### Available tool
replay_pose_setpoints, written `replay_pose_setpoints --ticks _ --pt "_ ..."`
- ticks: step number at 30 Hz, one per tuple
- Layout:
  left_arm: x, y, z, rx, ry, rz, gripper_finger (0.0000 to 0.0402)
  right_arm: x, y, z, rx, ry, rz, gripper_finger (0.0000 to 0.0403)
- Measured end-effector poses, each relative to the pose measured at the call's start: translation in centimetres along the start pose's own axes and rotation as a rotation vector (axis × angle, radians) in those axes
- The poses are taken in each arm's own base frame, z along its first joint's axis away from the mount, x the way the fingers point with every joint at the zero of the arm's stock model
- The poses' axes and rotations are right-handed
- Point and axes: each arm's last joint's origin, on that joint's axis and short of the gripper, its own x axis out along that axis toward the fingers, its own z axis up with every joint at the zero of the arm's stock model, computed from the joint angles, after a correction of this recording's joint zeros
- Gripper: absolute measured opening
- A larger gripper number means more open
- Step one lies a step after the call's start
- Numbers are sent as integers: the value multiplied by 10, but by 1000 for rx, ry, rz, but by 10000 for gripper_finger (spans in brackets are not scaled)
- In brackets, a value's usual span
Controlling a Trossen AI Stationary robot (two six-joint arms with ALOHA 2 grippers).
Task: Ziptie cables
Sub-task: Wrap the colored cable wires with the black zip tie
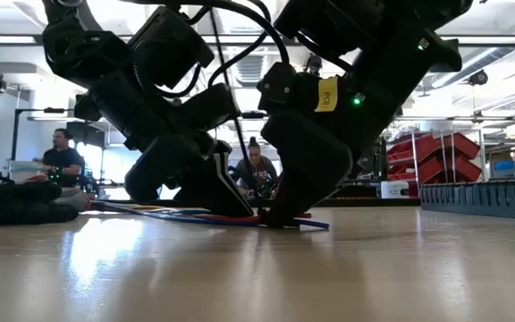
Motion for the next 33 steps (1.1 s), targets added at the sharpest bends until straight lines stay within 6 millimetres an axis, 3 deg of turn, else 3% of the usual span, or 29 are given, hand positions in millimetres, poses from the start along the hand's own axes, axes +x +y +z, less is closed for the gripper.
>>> replay_pose_setpoints --ticks 11,24,33 --pt "0 0 1 -4 -9 -1 20 5 -10 10 54 -37 -5 93" --pt "-2 0 10 -30 -57 -1 20 -24 -14 17 111 55 64 143" --pt "-3 0 10 -25 -54 -2 20 -11 -13 10 155 83 70 127"
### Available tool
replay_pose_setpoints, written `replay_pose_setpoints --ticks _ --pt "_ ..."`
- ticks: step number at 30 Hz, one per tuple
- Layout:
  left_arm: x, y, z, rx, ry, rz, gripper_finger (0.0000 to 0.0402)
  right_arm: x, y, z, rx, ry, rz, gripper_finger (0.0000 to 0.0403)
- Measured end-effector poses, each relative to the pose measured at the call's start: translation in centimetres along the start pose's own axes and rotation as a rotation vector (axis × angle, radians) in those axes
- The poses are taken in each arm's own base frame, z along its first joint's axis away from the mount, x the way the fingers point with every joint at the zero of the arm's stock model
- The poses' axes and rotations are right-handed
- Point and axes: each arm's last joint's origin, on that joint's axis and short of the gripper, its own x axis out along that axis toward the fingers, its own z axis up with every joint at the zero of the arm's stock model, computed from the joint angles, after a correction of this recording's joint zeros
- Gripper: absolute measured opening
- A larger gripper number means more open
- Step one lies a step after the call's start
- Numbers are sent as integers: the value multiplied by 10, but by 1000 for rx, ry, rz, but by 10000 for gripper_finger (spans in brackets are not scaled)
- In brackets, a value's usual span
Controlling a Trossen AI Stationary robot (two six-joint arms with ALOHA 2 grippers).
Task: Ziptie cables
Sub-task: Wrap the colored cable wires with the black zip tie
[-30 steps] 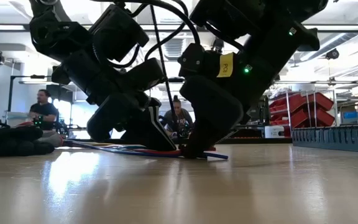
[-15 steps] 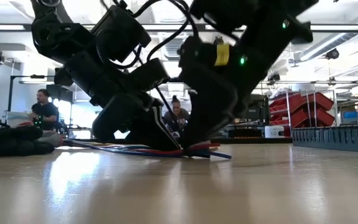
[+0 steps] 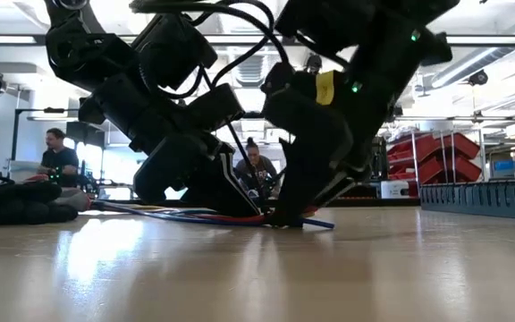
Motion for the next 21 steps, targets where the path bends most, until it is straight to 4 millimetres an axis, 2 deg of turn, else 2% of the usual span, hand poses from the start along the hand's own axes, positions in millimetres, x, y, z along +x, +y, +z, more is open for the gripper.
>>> replay_pose_setpoints --ticks 11,21 --pt "0 0 1 -1 -10 -1 20 12 2 1 -23 -80 -11 89" --pt "0 0 2 -3 -20 -1 20 14 4 3 -93 -128 -28 60"
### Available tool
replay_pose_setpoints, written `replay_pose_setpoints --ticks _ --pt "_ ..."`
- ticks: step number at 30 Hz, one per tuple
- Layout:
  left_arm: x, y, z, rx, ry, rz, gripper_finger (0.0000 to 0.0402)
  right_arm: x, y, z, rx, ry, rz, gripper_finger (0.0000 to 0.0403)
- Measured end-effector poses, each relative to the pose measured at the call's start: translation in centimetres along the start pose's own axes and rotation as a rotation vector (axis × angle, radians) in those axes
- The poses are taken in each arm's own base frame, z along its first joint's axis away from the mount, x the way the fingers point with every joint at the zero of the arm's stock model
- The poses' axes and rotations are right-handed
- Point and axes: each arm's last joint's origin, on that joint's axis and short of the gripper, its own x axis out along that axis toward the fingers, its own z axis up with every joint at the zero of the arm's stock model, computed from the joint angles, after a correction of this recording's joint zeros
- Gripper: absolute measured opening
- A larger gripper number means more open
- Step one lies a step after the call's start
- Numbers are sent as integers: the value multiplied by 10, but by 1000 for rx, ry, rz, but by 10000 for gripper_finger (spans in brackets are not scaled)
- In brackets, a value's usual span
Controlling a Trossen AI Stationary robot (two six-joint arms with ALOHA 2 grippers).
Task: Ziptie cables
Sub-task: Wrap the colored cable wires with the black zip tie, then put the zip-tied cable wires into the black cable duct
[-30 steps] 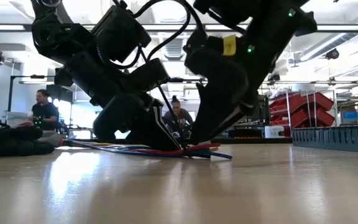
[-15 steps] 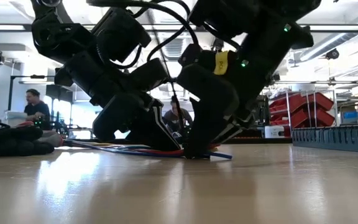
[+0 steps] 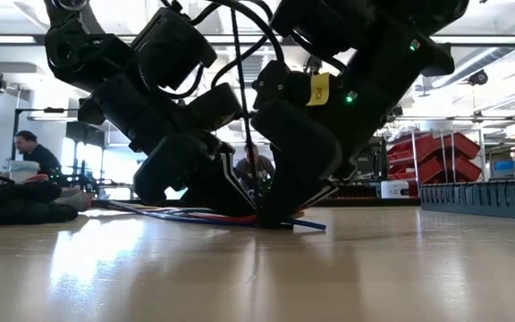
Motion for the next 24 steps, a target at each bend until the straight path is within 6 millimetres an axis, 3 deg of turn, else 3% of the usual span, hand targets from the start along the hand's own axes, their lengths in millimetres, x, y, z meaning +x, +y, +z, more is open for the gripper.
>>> replay_pose_setpoints --ticks 7,18,24 --pt "0 0 0 -1 -2 0 20 -5 -1 1 -31 16 -1 79" --pt "-3 1 4 -14 -15 -2 20 -35 -3 9 -7 87 16 119" --pt "-7 -1 8 -24 -26 -19 20 -24 -2 1 31 103 -4 139"
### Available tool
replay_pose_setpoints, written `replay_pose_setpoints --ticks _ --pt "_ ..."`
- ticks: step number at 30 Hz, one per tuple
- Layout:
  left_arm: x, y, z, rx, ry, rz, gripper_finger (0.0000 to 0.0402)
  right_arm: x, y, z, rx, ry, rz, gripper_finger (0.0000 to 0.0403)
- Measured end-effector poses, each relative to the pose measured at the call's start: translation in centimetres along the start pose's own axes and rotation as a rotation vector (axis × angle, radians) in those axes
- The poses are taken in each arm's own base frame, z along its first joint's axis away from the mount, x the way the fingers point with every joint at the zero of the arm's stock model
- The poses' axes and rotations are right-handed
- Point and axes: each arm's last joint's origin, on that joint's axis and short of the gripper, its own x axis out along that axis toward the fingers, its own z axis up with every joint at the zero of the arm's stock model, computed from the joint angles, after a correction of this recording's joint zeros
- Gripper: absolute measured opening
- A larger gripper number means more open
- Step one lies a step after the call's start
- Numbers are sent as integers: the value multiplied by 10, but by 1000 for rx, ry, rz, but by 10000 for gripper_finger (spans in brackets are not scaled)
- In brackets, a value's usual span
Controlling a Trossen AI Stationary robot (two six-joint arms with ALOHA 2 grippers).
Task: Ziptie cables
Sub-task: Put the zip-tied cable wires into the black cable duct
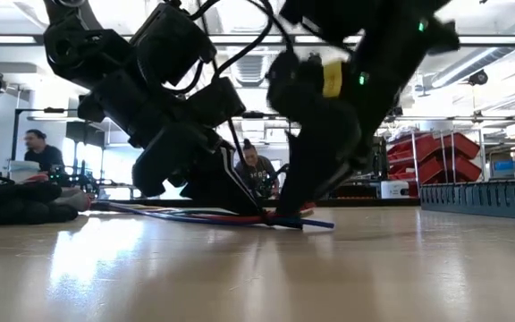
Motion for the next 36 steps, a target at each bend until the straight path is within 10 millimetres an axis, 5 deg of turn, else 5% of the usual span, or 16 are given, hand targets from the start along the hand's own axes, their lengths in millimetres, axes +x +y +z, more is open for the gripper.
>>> replay_pose_setpoints --ticks 7,12,19,24,29,36 --pt "0 -1 0 -2 -2 4 20 21 4 -8 6 33 52 151" --pt "-6 -4 7 1 -27 -20 20 24 4 -11 -10 54 52 118" --pt "-56 -39 45 122 -223 -144 20 25 3 -15 -32 118 81 16" --pt "-83 -65 51 197 -296 -214 20 22 4 -14 -55 120 94 12" --pt "-95 -82 42 259 -302 -267 20 4 2 -8 -114 101 96 5" --pt "-104 -87 31 253 -278 -278 20 -58 -18 8 -139 69 -59 2"
